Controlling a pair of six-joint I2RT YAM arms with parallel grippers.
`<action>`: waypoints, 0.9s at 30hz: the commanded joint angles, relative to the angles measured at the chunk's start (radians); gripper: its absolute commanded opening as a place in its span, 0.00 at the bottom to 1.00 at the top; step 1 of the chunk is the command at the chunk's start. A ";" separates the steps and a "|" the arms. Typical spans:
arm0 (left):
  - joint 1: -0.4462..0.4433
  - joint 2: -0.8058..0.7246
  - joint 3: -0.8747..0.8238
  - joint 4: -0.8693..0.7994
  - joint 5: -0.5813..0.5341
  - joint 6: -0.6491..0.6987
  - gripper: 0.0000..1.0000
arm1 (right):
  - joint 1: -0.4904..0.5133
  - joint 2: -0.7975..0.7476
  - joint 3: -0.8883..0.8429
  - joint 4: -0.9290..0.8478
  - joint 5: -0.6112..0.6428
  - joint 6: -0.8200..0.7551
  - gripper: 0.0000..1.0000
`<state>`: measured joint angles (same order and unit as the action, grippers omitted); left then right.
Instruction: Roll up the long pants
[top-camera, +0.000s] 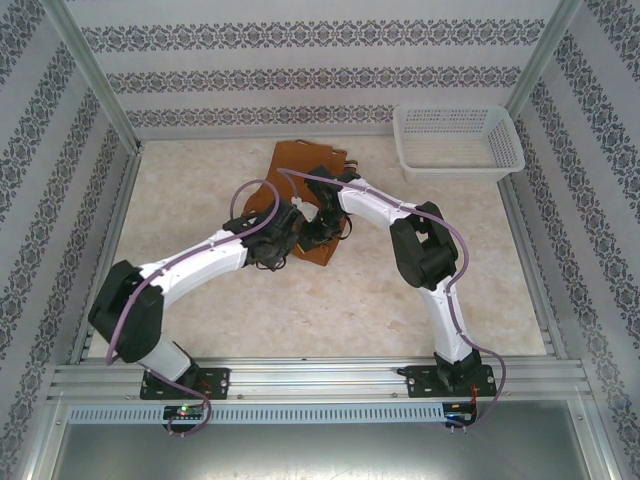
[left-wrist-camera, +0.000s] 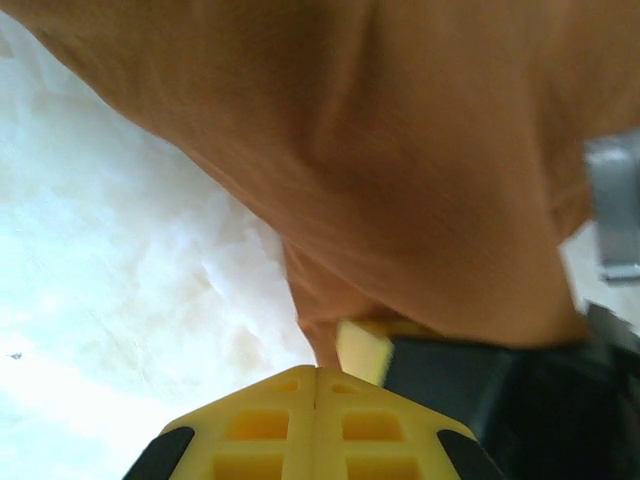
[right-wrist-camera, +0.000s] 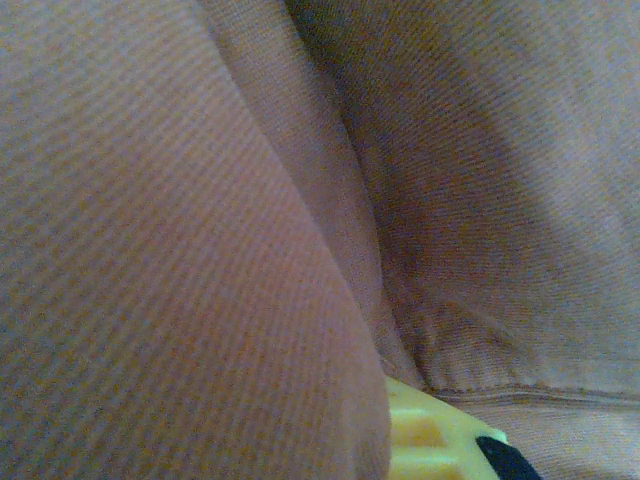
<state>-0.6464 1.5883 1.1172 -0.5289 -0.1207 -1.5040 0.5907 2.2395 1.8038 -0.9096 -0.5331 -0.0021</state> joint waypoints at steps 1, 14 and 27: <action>0.013 0.057 0.082 -0.030 -0.130 0.033 0.00 | -0.009 0.017 -0.001 -0.052 -0.042 0.013 0.00; 0.198 0.166 0.188 -0.076 -0.162 0.129 0.00 | -0.035 0.022 -0.013 -0.086 -0.055 -0.001 0.00; 0.317 0.439 0.328 -0.067 -0.152 0.207 0.00 | -0.049 0.054 0.031 -0.156 -0.041 -0.021 0.00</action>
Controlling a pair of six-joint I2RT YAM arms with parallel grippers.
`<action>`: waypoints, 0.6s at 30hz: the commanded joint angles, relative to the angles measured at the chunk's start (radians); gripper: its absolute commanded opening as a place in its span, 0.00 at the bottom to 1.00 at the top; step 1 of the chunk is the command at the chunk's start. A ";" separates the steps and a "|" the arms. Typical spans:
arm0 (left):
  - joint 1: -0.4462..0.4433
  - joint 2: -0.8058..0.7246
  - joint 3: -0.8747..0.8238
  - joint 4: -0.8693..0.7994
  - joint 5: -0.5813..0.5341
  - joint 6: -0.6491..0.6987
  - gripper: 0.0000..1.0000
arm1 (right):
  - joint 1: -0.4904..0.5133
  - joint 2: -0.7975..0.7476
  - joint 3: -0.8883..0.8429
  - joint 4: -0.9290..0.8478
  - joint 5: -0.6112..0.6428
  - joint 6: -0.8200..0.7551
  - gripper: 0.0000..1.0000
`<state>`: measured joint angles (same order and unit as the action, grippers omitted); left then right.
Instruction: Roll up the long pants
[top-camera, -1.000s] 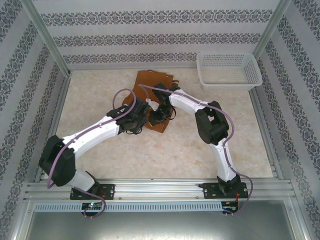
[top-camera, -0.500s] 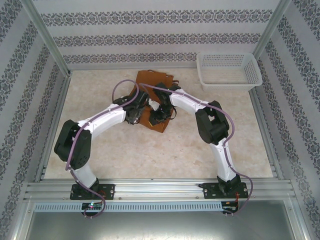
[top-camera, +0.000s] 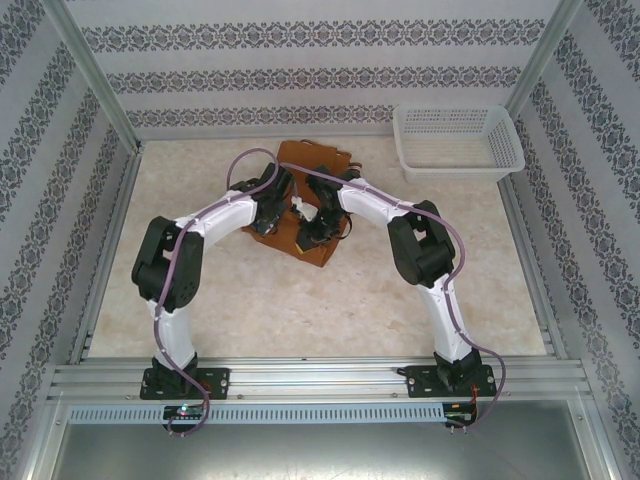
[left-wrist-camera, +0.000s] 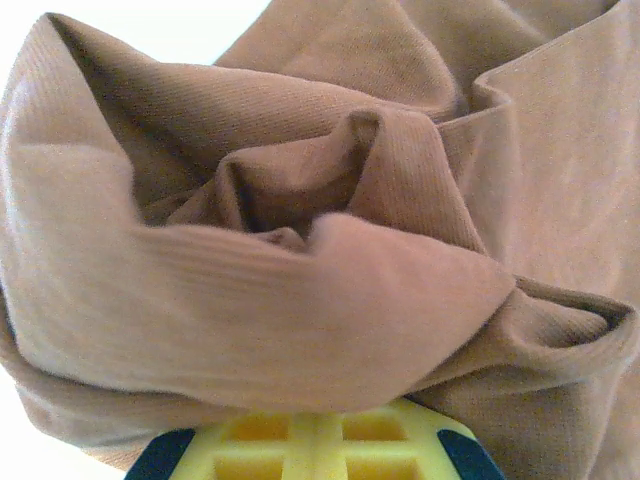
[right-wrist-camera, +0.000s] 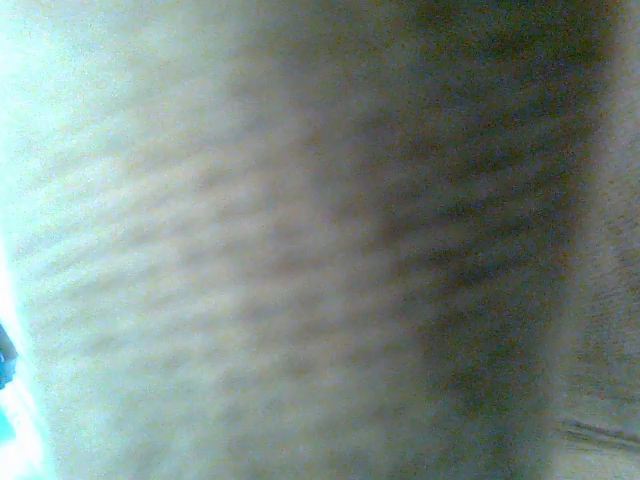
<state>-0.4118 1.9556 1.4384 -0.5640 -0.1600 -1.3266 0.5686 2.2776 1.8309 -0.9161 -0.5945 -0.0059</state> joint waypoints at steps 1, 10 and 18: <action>0.091 0.084 0.003 -0.024 -0.105 0.024 0.00 | -0.029 0.011 0.001 -0.147 0.030 -0.017 0.02; 0.121 0.126 -0.031 0.006 -0.020 0.012 0.00 | 0.062 -0.324 -0.233 0.018 0.538 0.048 0.74; 0.119 0.115 -0.063 0.042 0.060 -0.006 0.00 | 0.408 -0.390 -0.257 0.134 1.061 -0.067 0.75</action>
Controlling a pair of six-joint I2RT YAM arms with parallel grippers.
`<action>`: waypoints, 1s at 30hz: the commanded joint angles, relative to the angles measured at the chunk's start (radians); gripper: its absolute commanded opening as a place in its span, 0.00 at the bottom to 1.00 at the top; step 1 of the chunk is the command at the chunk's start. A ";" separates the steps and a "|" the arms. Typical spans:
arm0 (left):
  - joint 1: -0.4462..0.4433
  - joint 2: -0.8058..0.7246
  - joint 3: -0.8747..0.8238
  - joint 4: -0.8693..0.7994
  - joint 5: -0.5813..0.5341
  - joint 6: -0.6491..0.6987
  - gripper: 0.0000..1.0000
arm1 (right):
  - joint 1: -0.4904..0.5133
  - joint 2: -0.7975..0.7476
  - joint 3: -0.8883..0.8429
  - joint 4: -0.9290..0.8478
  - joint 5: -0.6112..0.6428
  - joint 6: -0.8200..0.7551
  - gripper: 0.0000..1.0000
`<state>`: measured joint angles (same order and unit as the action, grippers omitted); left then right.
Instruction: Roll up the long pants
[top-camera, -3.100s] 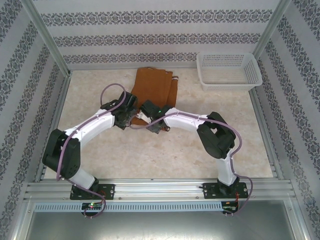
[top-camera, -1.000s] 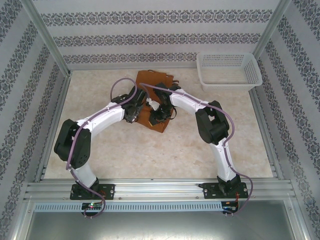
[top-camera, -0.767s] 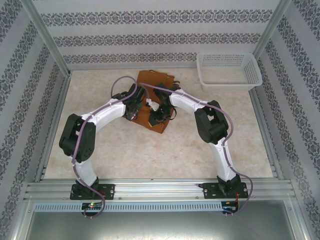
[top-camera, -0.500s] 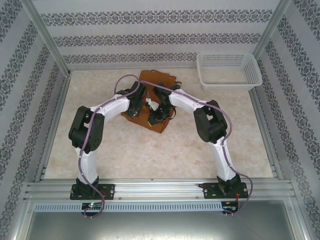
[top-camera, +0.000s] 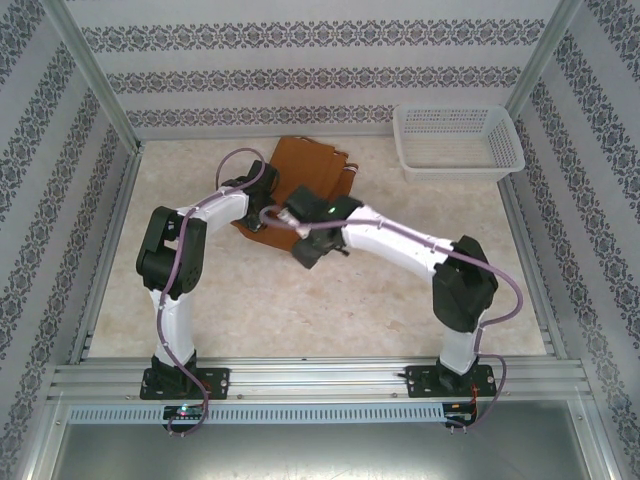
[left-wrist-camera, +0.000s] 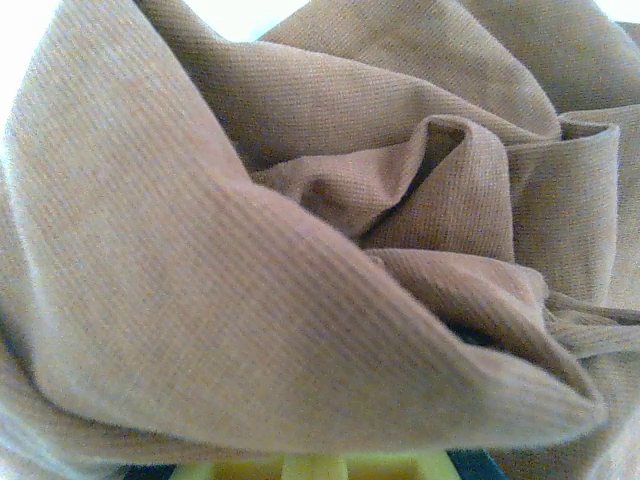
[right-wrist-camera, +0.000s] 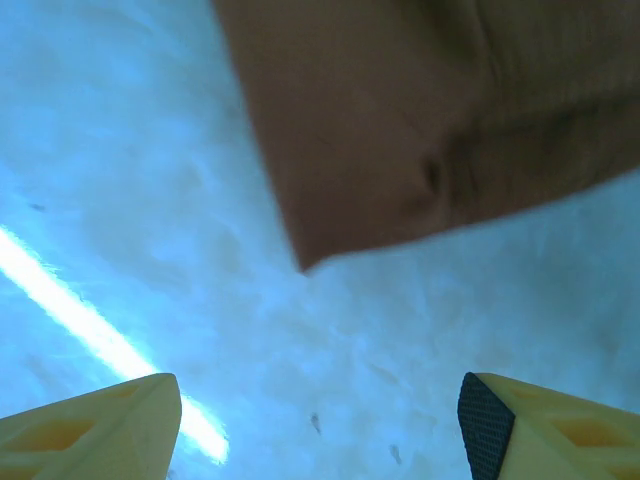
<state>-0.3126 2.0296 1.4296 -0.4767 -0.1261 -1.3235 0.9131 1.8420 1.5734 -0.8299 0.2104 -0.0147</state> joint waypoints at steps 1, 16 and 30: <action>0.019 0.040 -0.059 -0.041 0.035 -0.009 0.00 | 0.090 0.074 0.008 0.067 0.296 -0.082 0.75; 0.012 -0.036 -0.115 -0.020 0.106 -0.006 0.00 | 0.102 0.349 0.031 0.453 0.590 -0.449 0.81; -0.002 -0.144 -0.198 -0.001 0.145 -0.023 0.00 | -0.057 0.454 0.126 0.351 0.343 -0.430 0.00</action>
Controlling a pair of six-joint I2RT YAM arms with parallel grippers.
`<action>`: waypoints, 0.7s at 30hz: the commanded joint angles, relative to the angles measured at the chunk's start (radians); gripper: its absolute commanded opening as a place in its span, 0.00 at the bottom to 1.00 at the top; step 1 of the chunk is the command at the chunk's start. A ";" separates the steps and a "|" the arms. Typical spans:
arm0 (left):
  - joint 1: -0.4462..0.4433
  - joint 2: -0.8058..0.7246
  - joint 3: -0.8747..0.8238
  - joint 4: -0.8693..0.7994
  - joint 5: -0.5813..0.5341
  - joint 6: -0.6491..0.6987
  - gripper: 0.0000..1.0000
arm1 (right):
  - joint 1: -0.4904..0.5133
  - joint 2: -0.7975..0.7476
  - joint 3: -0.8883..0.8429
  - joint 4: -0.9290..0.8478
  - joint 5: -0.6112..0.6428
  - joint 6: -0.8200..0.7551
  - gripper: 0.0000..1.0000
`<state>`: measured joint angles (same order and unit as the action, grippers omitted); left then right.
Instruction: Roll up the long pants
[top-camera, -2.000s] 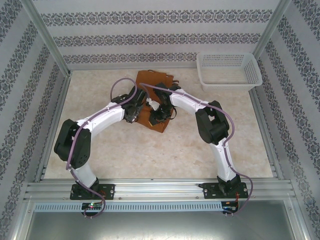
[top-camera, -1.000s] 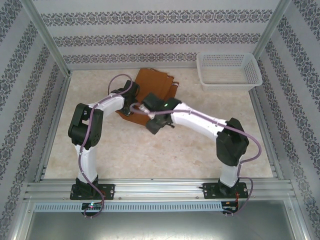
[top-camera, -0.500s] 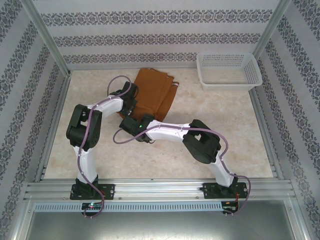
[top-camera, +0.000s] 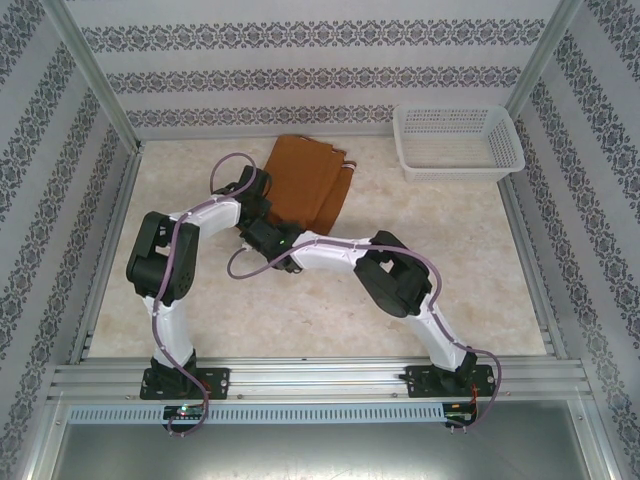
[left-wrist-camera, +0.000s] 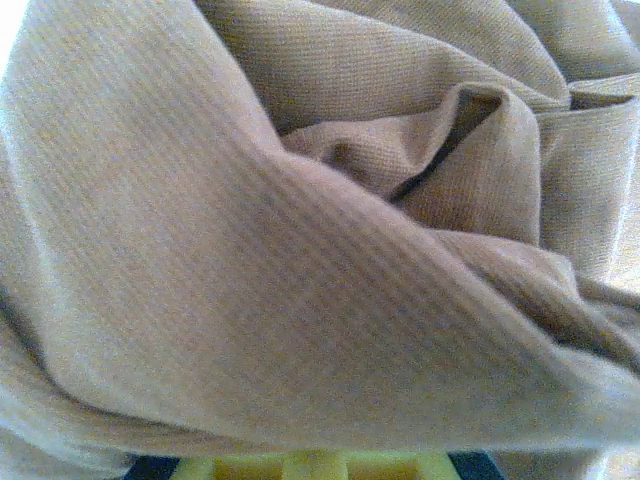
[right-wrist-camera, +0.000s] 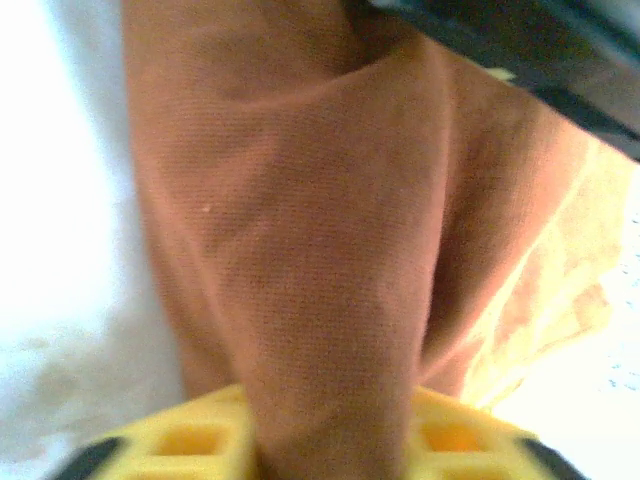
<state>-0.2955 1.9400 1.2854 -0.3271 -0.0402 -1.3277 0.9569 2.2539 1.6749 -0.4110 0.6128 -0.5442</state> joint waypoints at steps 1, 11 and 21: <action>-0.019 -0.067 -0.057 -0.150 0.059 -0.021 0.00 | -0.107 0.037 0.025 -0.088 -0.081 0.125 0.00; -0.015 -0.225 -0.057 -0.206 0.008 0.012 1.00 | -0.173 -0.095 -0.023 -0.199 -0.338 0.339 0.00; -0.016 -0.373 -0.238 -0.168 0.047 -0.033 1.00 | -0.225 -0.135 -0.003 -0.275 -0.450 0.382 0.00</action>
<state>-0.2955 1.6276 1.0969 -0.3374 -0.0257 -1.3521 0.8619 2.0945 1.6775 -0.6285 0.0685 -0.2867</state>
